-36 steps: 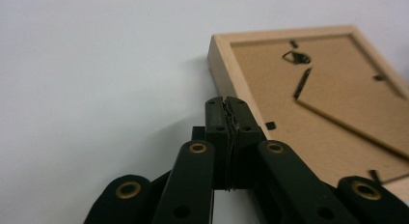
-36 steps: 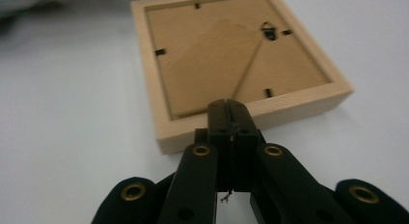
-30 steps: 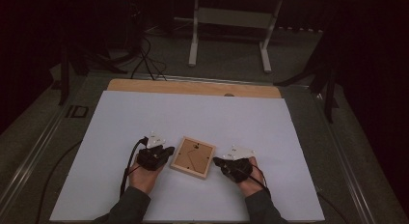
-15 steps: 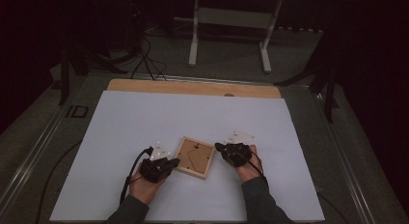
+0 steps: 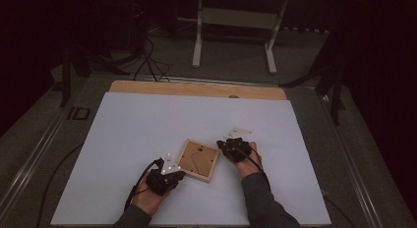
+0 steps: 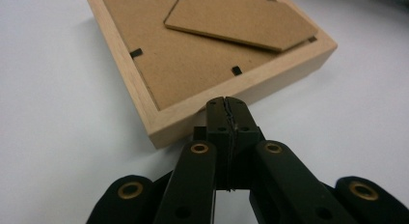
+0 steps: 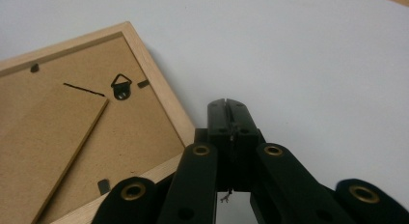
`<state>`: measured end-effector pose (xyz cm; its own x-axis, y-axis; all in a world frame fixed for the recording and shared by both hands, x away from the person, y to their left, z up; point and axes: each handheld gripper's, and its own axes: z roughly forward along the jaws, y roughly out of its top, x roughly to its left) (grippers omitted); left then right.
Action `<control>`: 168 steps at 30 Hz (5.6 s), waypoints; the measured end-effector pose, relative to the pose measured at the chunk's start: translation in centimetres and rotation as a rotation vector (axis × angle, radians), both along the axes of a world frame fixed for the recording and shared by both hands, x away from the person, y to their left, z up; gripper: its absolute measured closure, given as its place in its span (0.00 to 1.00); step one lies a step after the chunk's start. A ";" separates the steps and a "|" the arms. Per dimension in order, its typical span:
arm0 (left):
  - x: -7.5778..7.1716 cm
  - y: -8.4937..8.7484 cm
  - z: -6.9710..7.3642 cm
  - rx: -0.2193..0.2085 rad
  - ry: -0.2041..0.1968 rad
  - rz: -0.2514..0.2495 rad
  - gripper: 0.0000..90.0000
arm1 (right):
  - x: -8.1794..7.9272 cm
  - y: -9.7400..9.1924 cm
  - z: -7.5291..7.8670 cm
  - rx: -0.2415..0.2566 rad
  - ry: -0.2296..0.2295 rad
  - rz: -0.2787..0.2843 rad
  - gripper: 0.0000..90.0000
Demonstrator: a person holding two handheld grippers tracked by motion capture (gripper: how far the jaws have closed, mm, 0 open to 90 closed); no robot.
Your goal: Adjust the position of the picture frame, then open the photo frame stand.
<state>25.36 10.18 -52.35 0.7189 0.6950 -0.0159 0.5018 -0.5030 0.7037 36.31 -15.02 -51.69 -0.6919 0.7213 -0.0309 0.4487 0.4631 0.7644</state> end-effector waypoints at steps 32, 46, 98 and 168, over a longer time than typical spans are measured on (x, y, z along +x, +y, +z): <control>1.8 0.2 -0.8 -0.004 0.057 0.078 1.00 | -1.6 0.7 0.7 -0.029 0.005 0.073 1.00; 0.9 -1.1 -0.8 0.001 0.068 0.025 0.99 | -1.0 0.5 -0.2 -0.078 -0.008 -0.007 1.00; 6.0 2.3 -1.0 -0.041 0.024 0.299 1.00 | -3.2 1.4 -0.8 0.026 0.047 0.002 1.00; 5.8 0.0 1.9 -0.117 -0.042 0.161 0.63 | -4.6 1.4 -0.2 0.056 -0.038 0.055 0.99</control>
<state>31.19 10.15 -50.47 0.6002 0.7963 -0.0755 0.5379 -0.3320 0.7749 31.72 -13.57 -51.92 -0.7295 0.6837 -0.0189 0.3936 0.4422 0.8059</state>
